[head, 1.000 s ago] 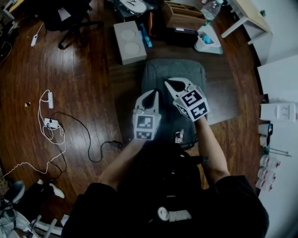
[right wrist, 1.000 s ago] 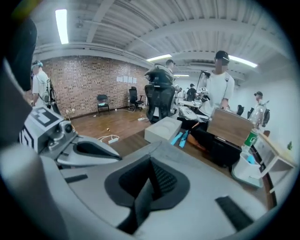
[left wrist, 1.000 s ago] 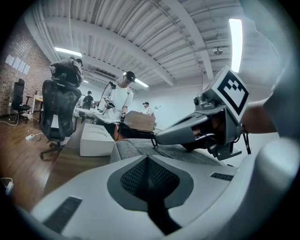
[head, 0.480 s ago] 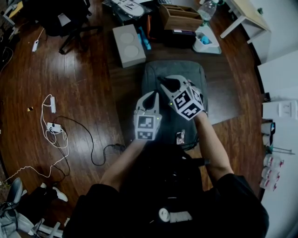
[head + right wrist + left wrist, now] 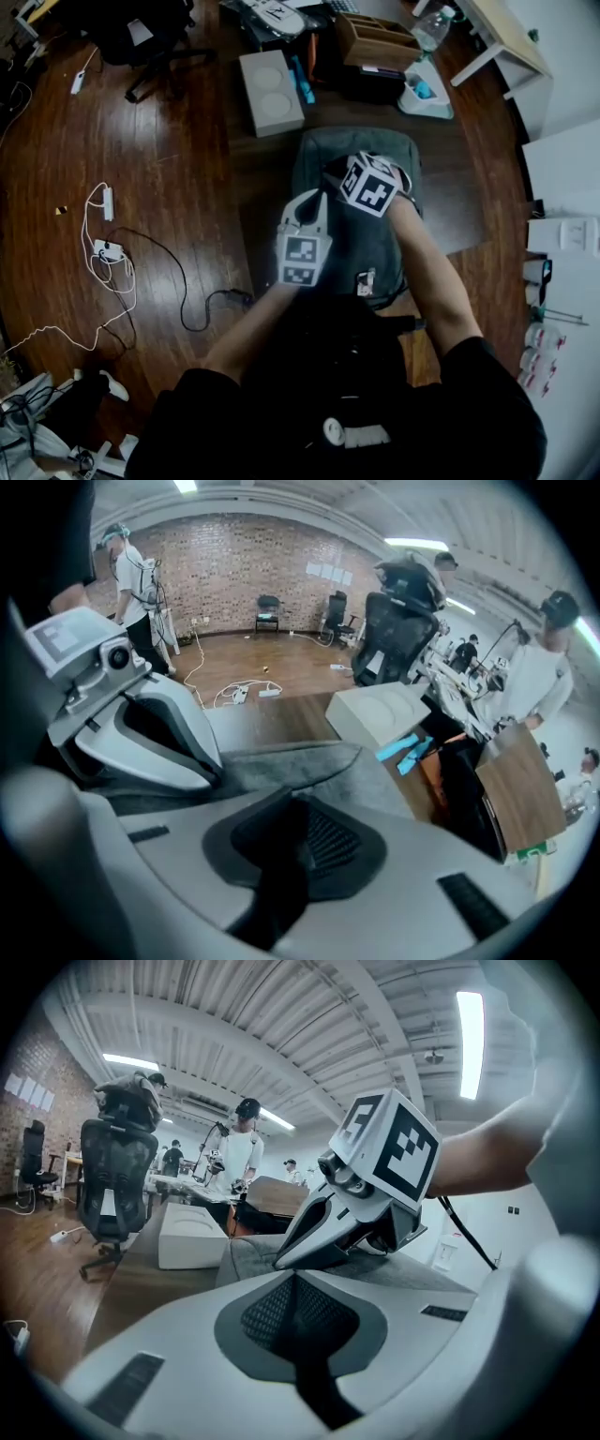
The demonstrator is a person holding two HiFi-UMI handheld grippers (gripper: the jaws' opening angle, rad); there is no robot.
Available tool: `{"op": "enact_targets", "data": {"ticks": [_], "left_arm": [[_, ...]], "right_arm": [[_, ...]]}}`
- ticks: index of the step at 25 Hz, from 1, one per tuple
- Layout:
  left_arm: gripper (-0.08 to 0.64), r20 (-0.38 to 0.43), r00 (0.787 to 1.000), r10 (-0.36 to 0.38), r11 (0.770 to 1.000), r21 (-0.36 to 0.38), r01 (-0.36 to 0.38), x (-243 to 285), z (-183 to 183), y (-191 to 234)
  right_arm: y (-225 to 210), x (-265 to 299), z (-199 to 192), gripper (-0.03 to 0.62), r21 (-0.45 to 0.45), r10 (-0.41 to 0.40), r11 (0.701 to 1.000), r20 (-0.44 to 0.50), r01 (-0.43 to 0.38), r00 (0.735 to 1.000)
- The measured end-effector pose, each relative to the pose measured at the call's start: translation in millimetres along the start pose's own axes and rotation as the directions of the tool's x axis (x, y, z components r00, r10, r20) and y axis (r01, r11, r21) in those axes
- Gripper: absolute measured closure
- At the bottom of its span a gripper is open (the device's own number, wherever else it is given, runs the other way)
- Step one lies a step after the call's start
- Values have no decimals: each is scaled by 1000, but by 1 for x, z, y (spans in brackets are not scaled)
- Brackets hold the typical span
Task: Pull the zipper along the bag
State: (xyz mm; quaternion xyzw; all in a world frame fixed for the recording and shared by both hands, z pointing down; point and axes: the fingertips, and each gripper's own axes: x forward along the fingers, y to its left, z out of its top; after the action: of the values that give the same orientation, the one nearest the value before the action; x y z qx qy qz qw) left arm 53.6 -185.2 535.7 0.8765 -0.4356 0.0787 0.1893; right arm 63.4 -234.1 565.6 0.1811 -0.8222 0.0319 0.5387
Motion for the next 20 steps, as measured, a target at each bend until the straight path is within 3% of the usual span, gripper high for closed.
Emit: {"op": "enact_targets", "data": {"ticks": [4, 7, 10, 14, 17, 20], "left_arm": [[566, 13, 1000, -4, 1000, -12, 4, 0, 3, 1], [566, 21, 1000, -6, 1000, -16, 6, -1, 5, 1], [566, 25, 1000, -13, 1000, -13, 13, -2, 6, 0], [566, 23, 1000, -14, 1000, -2, 14, -2, 7, -1], [566, 24, 1000, -17, 1000, 5, 17, -3, 7, -2], [566, 22, 1000, -16, 1000, 3, 16, -3, 6, -2]], "right_arm": [[-6, -16, 10, 549, 57, -42, 998, 116, 35, 992], [-4, -37, 19, 558, 95, -137, 988, 200, 120, 970], [-3, -46, 18, 557, 113, -253, 966, 213, 233, 944], [2, -44, 19, 568, -71, -358, 926, 133, 370, 924], [7, -43, 22, 571, -178, -334, 918, 132, 353, 933], [8, -47, 23, 571, -162, -315, 927, 157, 339, 936]]}}
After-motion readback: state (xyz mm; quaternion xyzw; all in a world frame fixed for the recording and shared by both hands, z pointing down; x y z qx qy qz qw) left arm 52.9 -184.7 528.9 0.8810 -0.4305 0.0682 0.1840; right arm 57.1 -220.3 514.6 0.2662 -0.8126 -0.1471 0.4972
